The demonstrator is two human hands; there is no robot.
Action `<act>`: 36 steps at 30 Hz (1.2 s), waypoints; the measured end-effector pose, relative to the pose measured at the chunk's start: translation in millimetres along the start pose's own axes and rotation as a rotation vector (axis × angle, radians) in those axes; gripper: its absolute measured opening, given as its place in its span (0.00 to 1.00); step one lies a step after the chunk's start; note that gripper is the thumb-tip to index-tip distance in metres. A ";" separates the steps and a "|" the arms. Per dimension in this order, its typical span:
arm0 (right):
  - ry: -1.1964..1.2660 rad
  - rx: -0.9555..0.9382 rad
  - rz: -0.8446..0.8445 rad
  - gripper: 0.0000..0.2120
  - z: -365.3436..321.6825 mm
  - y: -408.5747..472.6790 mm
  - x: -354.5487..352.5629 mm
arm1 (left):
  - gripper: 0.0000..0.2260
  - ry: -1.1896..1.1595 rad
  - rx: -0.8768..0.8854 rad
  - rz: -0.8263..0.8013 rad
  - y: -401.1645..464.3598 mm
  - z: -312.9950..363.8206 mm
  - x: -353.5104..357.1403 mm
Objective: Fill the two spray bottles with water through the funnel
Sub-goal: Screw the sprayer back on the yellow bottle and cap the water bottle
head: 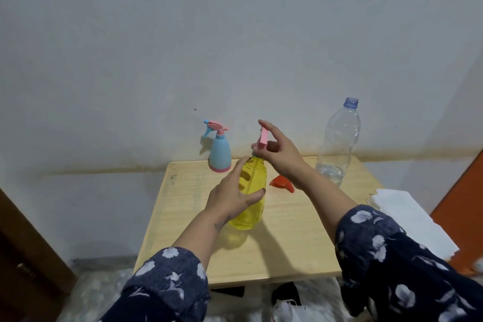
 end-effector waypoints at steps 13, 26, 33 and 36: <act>-0.077 0.035 -0.039 0.34 1.2 8.7 -3.6 | 0.37 0.016 -0.042 0.089 5.9 1.6 6.7; -0.220 0.006 0.140 0.27 4.8 14.7 -22.5 | 0.37 0.037 -0.077 0.126 23.0 6.0 15.5; -0.133 0.048 -0.044 0.30 7.4 22.7 -16.7 | 0.35 -0.119 -0.071 0.093 35.9 3.5 24.0; 0.004 0.000 -0.009 0.30 7.9 22.5 -21.4 | 0.36 -0.166 -0.062 0.095 39.3 7.5 28.1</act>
Point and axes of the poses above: each hand's wrist, its own y-axis towards the middle knuckle, its own x-axis out of the palm, z = x × y, the point moved 5 cm from there along y, towards the middle knuckle, and after that the axes turned 12 degrees about -z, right-handed, at the moved point
